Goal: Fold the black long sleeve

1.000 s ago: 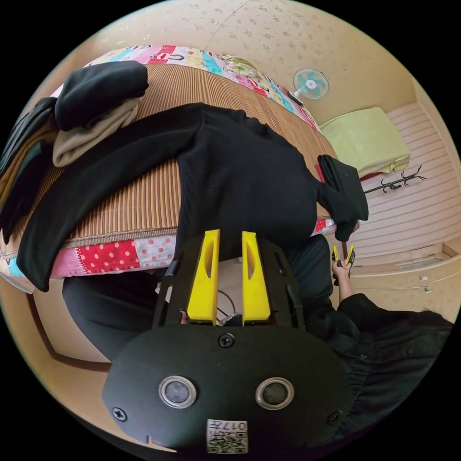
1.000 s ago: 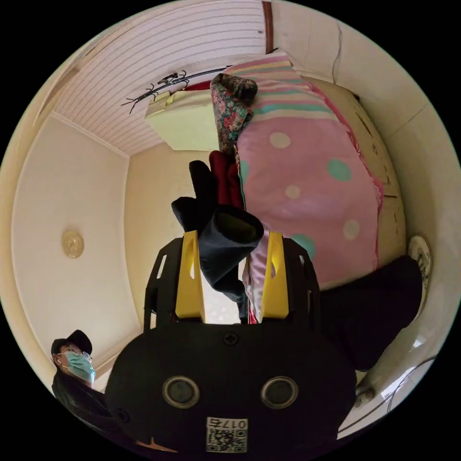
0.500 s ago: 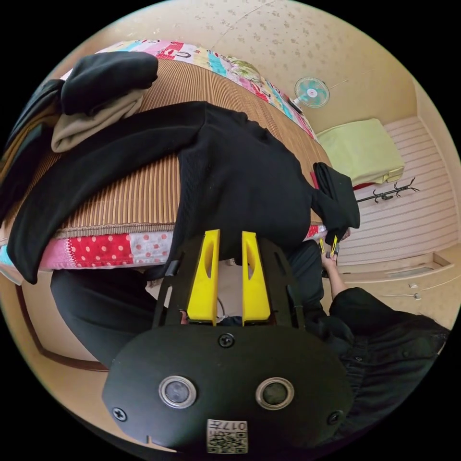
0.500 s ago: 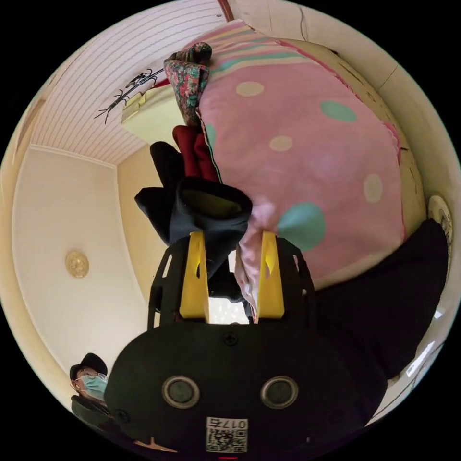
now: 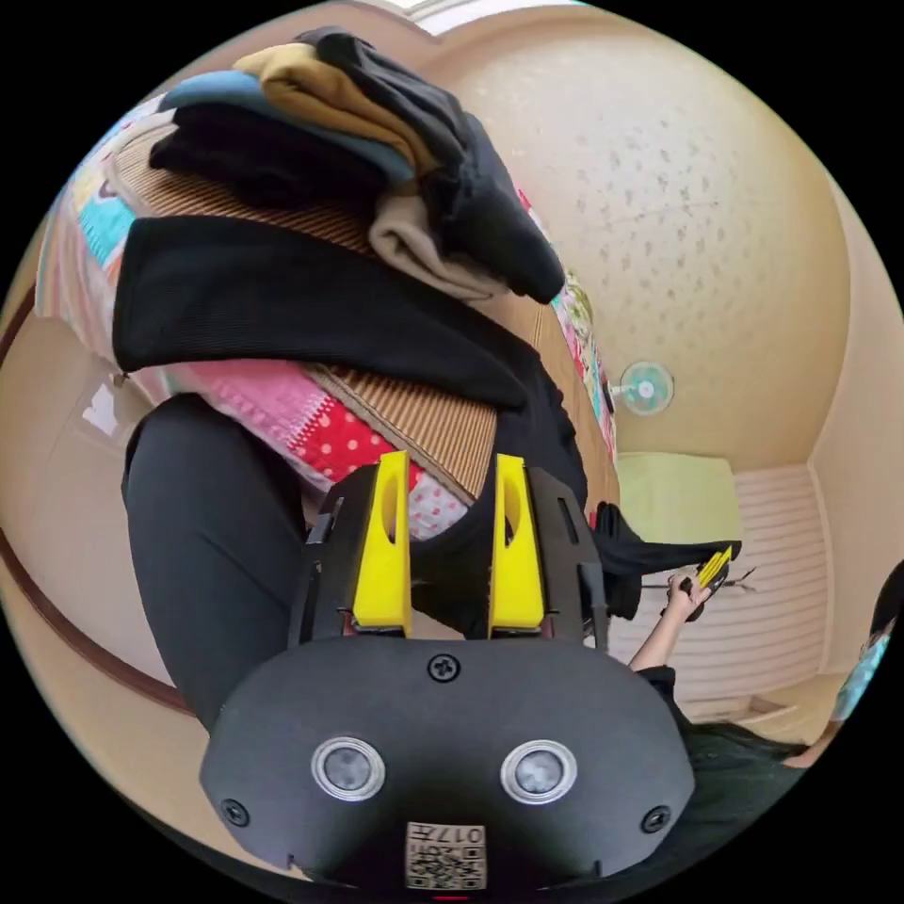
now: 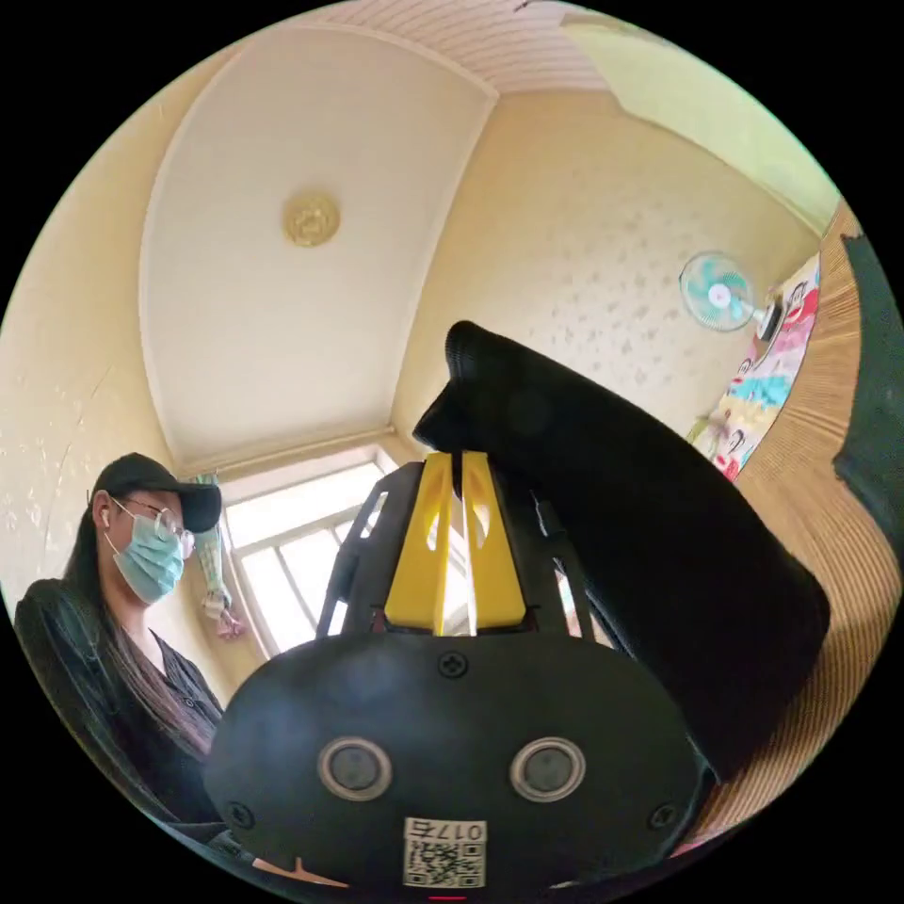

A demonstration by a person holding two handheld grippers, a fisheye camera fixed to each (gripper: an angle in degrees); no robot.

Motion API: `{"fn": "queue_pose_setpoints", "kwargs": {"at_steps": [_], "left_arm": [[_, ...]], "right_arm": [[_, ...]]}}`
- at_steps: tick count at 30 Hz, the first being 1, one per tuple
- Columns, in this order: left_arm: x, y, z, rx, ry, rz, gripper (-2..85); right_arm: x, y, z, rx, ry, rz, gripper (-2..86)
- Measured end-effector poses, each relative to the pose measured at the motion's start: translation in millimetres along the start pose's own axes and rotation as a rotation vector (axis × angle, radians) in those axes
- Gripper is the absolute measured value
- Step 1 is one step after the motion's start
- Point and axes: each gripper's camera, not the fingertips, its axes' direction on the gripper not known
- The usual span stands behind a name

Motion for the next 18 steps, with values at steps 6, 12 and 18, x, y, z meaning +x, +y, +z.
{"fn": "queue_pose_setpoints", "kwargs": {"at_steps": [6, 12, 18], "left_arm": [[-79, -4, -45, 0.334, -0.003, -0.311, 15.4], [-124, -15, -31, 0.398, 0.140, -0.461, 8.3], [-56, 1, -73, 0.590, 0.126, -0.164, 2.8]], "right_arm": [[121, 242, 227, -0.888, 0.308, 0.231, 8.2], [111, 325, 224, -0.872, 0.350, 0.178, 9.0], [116, 285, 184, -0.778, 0.845, -0.108, 9.0]]}}
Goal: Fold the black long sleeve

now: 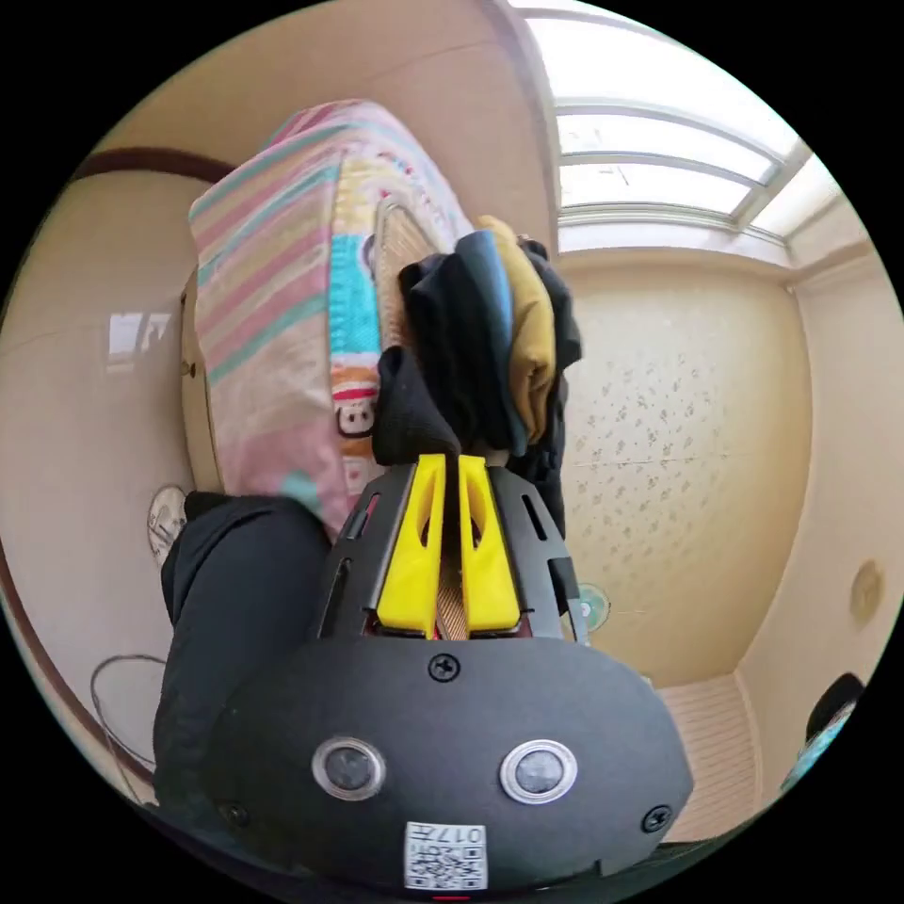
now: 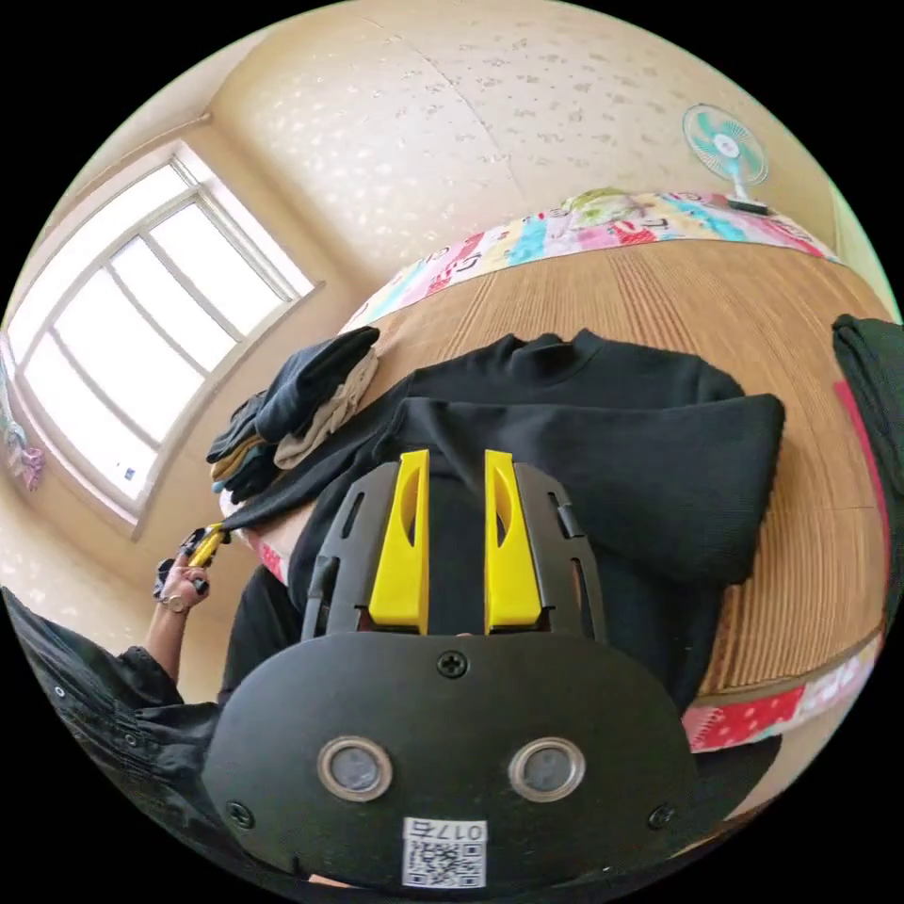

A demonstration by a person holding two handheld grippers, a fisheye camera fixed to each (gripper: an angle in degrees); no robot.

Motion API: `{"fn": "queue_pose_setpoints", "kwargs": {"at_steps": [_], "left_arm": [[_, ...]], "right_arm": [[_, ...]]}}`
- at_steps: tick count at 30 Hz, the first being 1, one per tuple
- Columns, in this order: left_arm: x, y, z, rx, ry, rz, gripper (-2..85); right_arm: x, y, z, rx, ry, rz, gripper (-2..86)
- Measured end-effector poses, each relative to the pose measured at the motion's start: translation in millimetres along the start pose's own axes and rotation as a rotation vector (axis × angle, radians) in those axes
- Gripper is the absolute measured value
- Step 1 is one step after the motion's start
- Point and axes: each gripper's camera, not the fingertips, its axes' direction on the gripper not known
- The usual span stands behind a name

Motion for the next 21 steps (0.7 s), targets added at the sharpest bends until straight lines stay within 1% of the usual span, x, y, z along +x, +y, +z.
{"fn": "queue_pose_setpoints", "kwargs": {"at_steps": [1, 2, 3, 4, 5, 6, 7, 8, 10, 11, 12, 13, 14, 16, 19, 21], "left_arm": [[32, 6, -7, 0.040, 0.010, 0.123, 2.8], [48, 9, -9, 0.055, 0.022, 0.184, 2.8], [83, 18, -7, 0.067, 0.057, 0.308, 2.8], [117, 29, 2, 0.051, 0.104, 0.417, 2.8], [134, 36, 9, 0.036, 0.133, 0.466, 2.9], [167, 54, 27, -0.007, 0.200, 0.567, 3.0], [200, 77, 50, -0.072, 0.263, 0.659, 3.2], [216, 92, 64, -0.120, 0.296, 0.702, 3.2], [273, 169, 129, -0.361, 0.421, 0.864, 3.4], [284, 192, 144, -0.421, 0.443, 0.897, 3.4], [302, 243, 175, -0.530, 0.475, 0.956, 3.5], [313, 297, 202, -0.618, 0.488, 1.004, 3.6], [317, 323, 214, -0.660, 0.490, 1.022, 3.7], [319, 420, 254, -0.826, 0.504, 1.093, 4.3], [296, 493, 276, -1.014, 0.499, 1.087, 7.6], [271, 502, 269, -1.004, 0.464, 1.067, 8.8]], "right_arm": [[14, -1, 6, -0.025, 0.067, 0.032, 9.0], [22, -1, 11, -0.043, 0.089, 0.057, 9.0], [37, 0, 27, -0.094, 0.107, 0.111, 8.7], [50, 2, 50, -0.169, 0.092, 0.156, 8.4], [56, 4, 65, -0.212, 0.085, 0.170, 8.0], [57, 10, 76, -0.147, 0.102, 0.156, 7.2], [54, 18, 84, -0.071, 0.106, 0.120, 6.5], [53, 20, 88, -0.055, 0.114, 0.118, 6.1], [45, 20, 102, -0.048, 0.152, 0.097, 5.4], [43, 20, 105, -0.050, 0.159, 0.092, 5.2], [41, 19, 111, -0.049, 0.167, 0.083, 5.0], [42, 20, 115, -0.042, 0.158, 0.083, 4.8], [44, 19, 116, -0.039, 0.144, 0.088, 4.7], [58, 20, 114, -0.023, 0.042, 0.132, 4.6], [77, 31, 98, 0.001, -0.049, 0.202, 4.8], [80, 42, 83, 0.037, -0.037, 0.218, 5.7]]}}
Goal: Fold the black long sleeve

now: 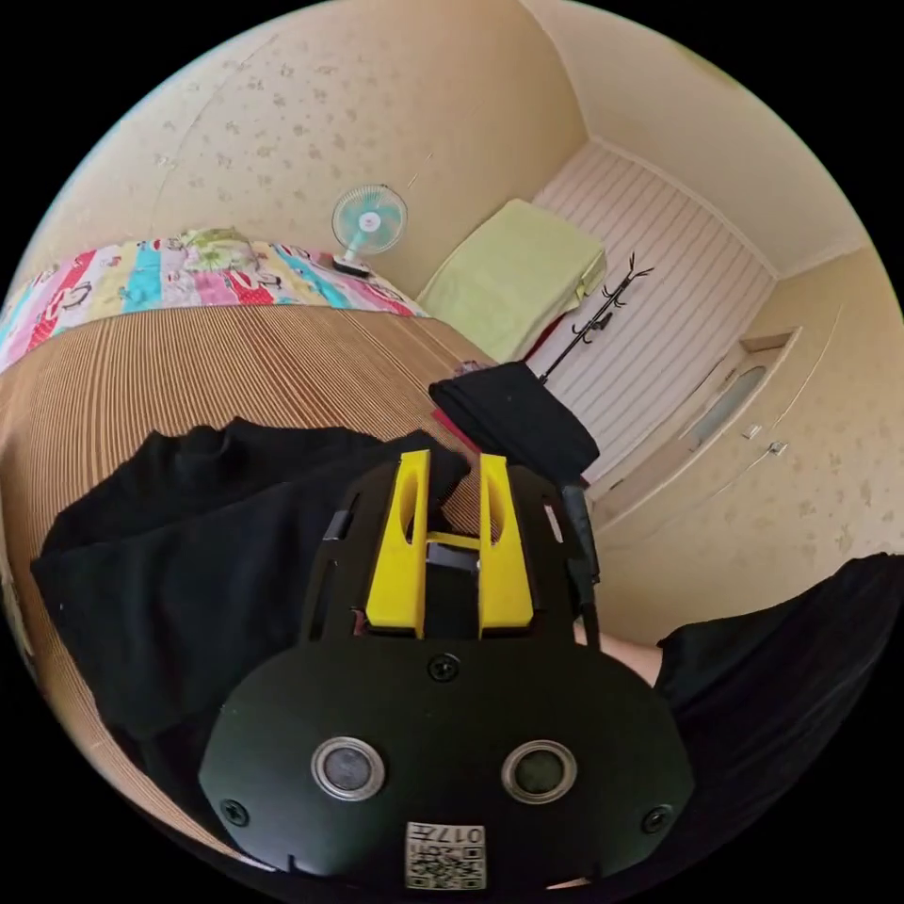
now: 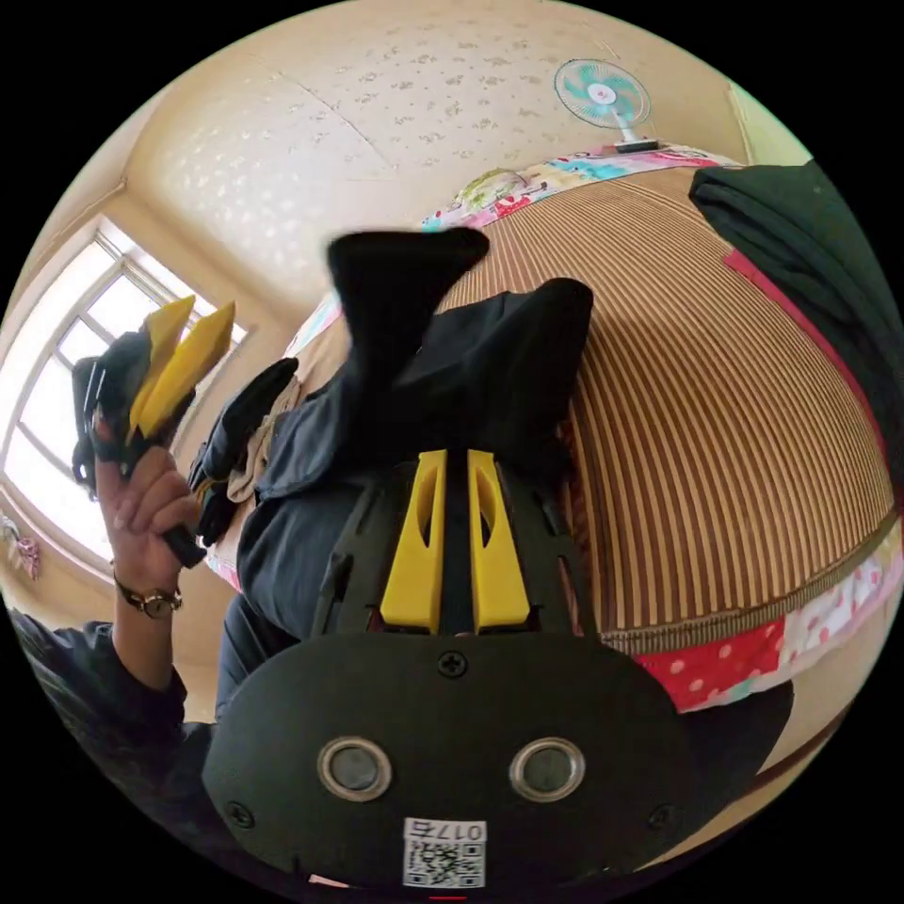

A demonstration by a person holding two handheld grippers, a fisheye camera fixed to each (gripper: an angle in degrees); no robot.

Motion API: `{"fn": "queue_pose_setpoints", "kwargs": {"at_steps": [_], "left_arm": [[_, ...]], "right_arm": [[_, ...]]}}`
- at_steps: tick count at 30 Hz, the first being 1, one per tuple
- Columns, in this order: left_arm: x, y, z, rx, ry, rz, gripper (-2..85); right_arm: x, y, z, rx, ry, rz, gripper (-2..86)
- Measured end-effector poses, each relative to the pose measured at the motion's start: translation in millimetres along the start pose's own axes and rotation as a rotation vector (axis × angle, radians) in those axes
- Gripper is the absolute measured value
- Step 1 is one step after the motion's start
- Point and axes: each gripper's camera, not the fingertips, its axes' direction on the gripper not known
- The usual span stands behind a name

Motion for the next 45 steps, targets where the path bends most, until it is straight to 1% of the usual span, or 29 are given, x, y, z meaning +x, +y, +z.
{"fn": "queue_pose_setpoints", "kwargs": {"at_steps": [2, 4, 6, 7, 8, 9, 10, 11, 12, 15, 16, 19, 21, 22, 23, 25, 27, 29, 31, 33, 34, 35, 36, 38, 41, 42, 43, 44, 45], "left_arm": [[-8, 30, -8, 0.008, -0.131, -0.057, 8.8], [-27, 67, -28, 0.003, -0.412, -0.182, 8.8], [-46, 89, -37, -0.051, -0.604, -0.277, 8.6], [-59, 100, -33, -0.124, -0.639, -0.305, 8.2], [-66, 104, -28, -0.176, -0.635, -0.318, 6.9], [-81, 110, -9, -0.319, -0.619, -0.341, 4.5], [-86, 108, 2, -0.345, -0.620, -0.300, 2.1], [-86, 105, 6, -0.338, -0.640, -0.277, 0.9], [-90, 92, 18, -0.375, -0.676, -0.246, 0.3], [-110, 45, 49, -0.466, -0.771, -0.205, -0.4], [-125, 26, 58, -0.462, -0.797, -0.197, -0.5], [-165, -17, 66, -0.435, -0.815, -0.199, -0.2], [-185, -33, 54, -0.396, -0.767, -0.275, 0.2], [-190, -38, 34, -0.327, -0.736, -0.328, 0.7], [-188, -37, 21, -0.274, -0.704, -0.329, 1.1], [-166, -13, -38, -0.018, -0.504, -0.232, 5.3], [-150, 24, -74, 0.058, -0.456, -0.227, 7.0], [-134, 71, -100, 0.049, -0.447, -0.228, 8.8], [-123, 134, -122, -0.021, -0.456, -0.315, 9.9], [-117, 175, -127, -0.095, -0.438, -0.383, 10.9], [-111, 195, -129, -0.131, -0.452, -0.414, 11.8], [-106, 203, -132, -0.124, -0.462, -0.412, 11.8], [-95, 216, -138, -0.079, -0.494, -0.407, 11.7], [-87, 225, -144, -0.055, -0.539, -0.433, 11.8], [-96, 230, -138, -0.108, -0.492, -0.480, 13.1], [-100, 229, -136, -0.118, -0.496, -0.486, 12.7], [-103, 227, -136, -0.128, -0.550, -0.490, 11.7], [-104, 225, -138, -0.140, -0.566, -0.490, 10.8], [-109, 221, -143, -0.163, -0.542, -0.493, 9.1]], "right_arm": [[-2, 9, -14, 0.036, 0.049, -0.002, 7.2], [-14, 14, -27, 0.075, 0.142, -0.027, 9.4], [-26, 12, -25, 0.055, 0.166, -0.077, 10.2], [-34, 6, -12, -0.024, 0.184, -0.105, 10.5], [-38, 2, -2, -0.080, 0.210, -0.115, 10.5], [-42, -6, 29, -0.234, 0.291, -0.141, 10.6], [-50, -12, 56, -0.300, 0.400, -0.200, 10.6], [-56, -15, 60, -0.263, 0.430, -0.243, 10.5], [-61, -30, 77, -0.282, 0.460, -0.255, 10.2], [-57, -90, 110, -0.352, 0.419, -0.220, 9.4], [-53, -117, 123, -0.376, 0.420, -0.217, 9.4], [-40, -183, 153, -0.387, 0.399, -0.214, 9.5], [-31, -213, 159, -0.413, 0.374, -0.198, 9.5], [-22, -230, 150, -0.440, 0.334, -0.118, 9.7], [-19, -235, 142, -0.441, 0.306, -0.087, 9.8], [-17, -228, 91, -0.338, 0.159, -0.099, 10.8], [-12, -196, 49, -0.284, 0.121, -0.128, 11.4], [1, -150, 13, -0.271, 0.136, -0.132, 12.0], [29, -82, -26, -0.304, 0.187, -0.078, 12.5], [52, -39, -48, -0.349, 0.160, -0.004, 13.0], [61, -15, -65, -0.315, 0.125, 0.019, 13.1], [65, -5, -73, -0.300, 0.122, 0.033, 13.2], [73, 10, -80, -0.306, 0.149, 0.068, 13.2], [83, 23, -84, -0.341, 0.184, 0.120, 13.3], [94, 33, -83, -0.347, 0.064, 0.125, 12.3], [99, 32, -77, -0.381, 0.009, 0.133, 10.2], [102, 30, -71, -0.416, -0.033, 0.141, 8.0], [103, 30, -70, -0.423, -0.061, 0.147, 6.8], [103, 29, -74, -0.416, -0.103, 0.159, 5.2]]}}
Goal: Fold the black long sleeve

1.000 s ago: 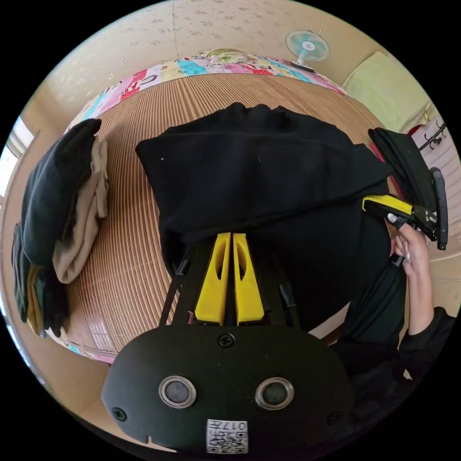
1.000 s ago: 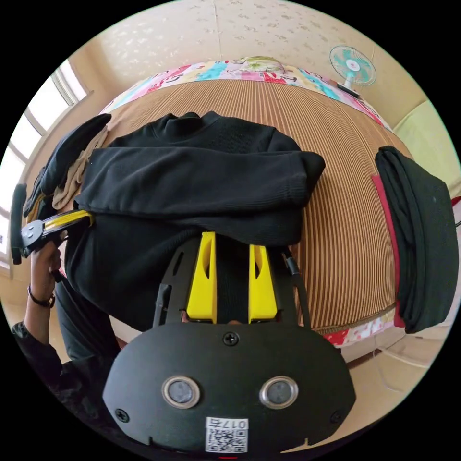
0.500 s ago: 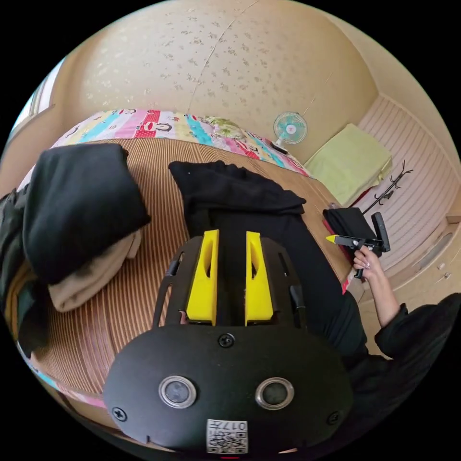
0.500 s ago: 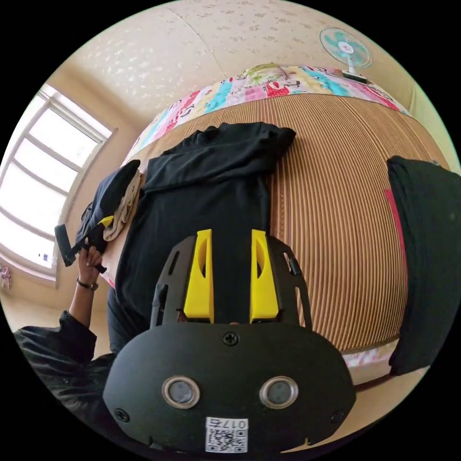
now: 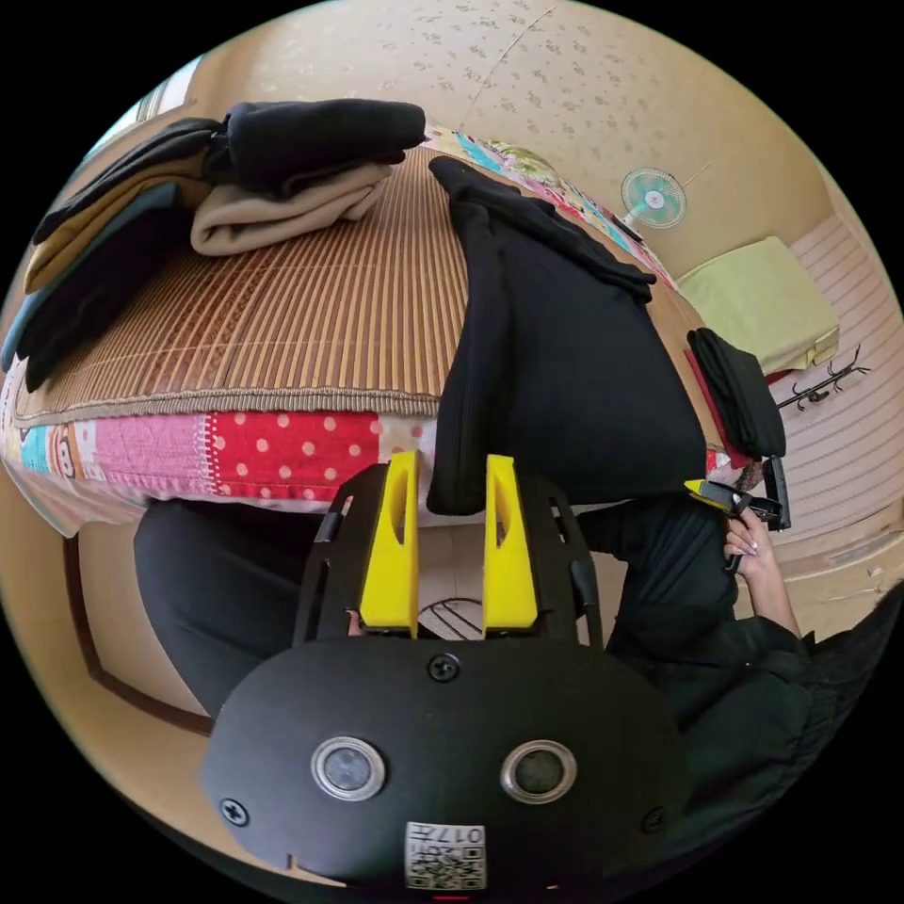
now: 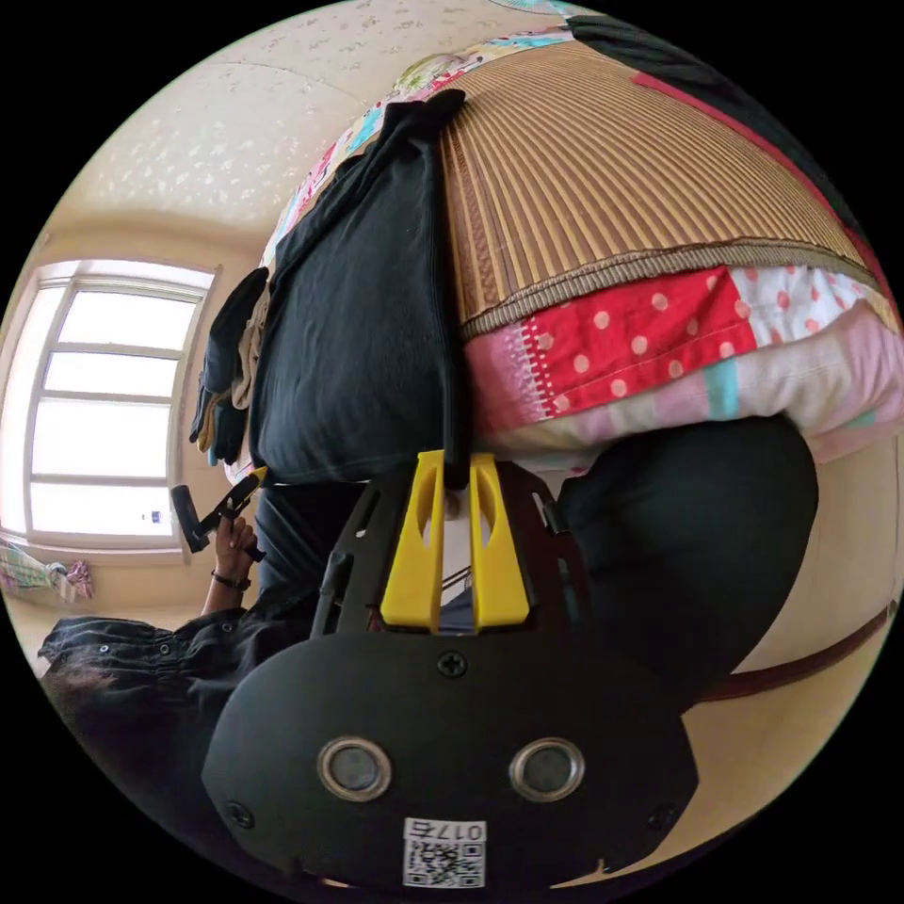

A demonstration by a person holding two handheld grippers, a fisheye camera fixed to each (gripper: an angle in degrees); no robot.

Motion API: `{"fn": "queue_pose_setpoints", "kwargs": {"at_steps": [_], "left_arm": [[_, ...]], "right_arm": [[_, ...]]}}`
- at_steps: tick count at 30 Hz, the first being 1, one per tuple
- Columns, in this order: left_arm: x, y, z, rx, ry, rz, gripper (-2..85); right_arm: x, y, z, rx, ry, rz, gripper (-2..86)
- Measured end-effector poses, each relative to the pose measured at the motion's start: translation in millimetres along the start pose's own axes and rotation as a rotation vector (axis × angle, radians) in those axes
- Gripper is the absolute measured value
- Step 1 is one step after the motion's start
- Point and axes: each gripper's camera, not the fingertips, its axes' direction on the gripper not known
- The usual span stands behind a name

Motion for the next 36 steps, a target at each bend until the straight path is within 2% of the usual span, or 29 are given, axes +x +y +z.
{"fn": "queue_pose_setpoints", "kwargs": {"at_steps": [2, 3, 5, 7, 9, 11, 13, 18, 20, 22, 24, 27, 29, 30, 32, 33, 35, 36], "left_arm": [[-10, -4, -11, -0.034, 0.209, 0.024, 4.4], [-17, -1, -27, -0.020, 0.339, 0.036, 3.9], [-27, 8, -61, 0.046, 0.487, 0.067, 3.6], [-35, 16, -112, 0.175, 0.744, 0.099, 3.7], [-38, 18, -149, 0.316, 0.825, 0.122, 3.8], [-44, 12, -174, 0.452, 0.825, 0.092, 3.8], [-55, -13, -181, 0.556, 0.805, 0.001, 3.8], [-63, -127, -131, 0.552, 0.779, -0.151, 4.2], [-62, -178, -104, 0.510, 0.692, -0.169, 5.8], [-62, -220, -73, 0.477, 0.531, -0.209, 11.0], [-58, -230, -59, 0.430, 0.477, -0.202, 12.3], [-47, -205, -46, 0.401, 0.363, -0.135, 12.9], [-46, -177, -39, 0.370, 0.239, -0.134, 13.4], [-50, -155, -37, 0.362, 0.170, -0.155, 14.1], [-61, -124, -36, 0.349, 0.109, -0.216, 15.2], [-69, -105, -35, 0.337, 0.107, -0.270, 15.9], [-79, -85, -32, 0.320, 0.176, -0.338, 16.6], [-84, -78, -27, 0.306, 0.224, -0.365, 16.6]], "right_arm": [[-4, 8, -21, 0.029, -0.077, -0.048, 4.3], [-7, 19, -46, 0.093, -0.182, -0.107, 3.9], [-11, 42, -91, 0.200, -0.386, -0.219, 3.6], [-27, 73, -148, 0.336, -0.622, -0.322, 3.3], [-53, 93, -185, 0.438, -0.663, -0.470, 3.2], [-73, 99, -211, 0.520, -0.647, -0.547, 3.1], [-86, 77, -224, 0.572, -0.551, -0.522, 3.1], [-91, -42, -194, 0.593, -0.358, -0.360, 3.8], [-87, -98, -170, 0.585, -0.314, -0.279, 4.9], [-87, -147, -134, 0.571, -0.087, -0.074, 7.3], [-103, -155, -109, 0.542, 0.045, -0.003, 8.2], [-146, -137, -51, 0.490, 0.185, -0.215, 7.4], [-154, -131, 0, 0.351, 0.384, -0.290, 6.6], [-147, -133, 38, 0.219, 0.581, -0.277, 6.0], [-146, -117, 53, 0.291, 0.664, -0.346, 4.8], [-152, -114, 54, 0.284, 0.727, -0.304, 3.8], [-170, -113, 50, 0.287, 0.788, -0.221, 2.7], [-187, -103, 44, 0.381, 0.760, -0.204, 2.1]]}}
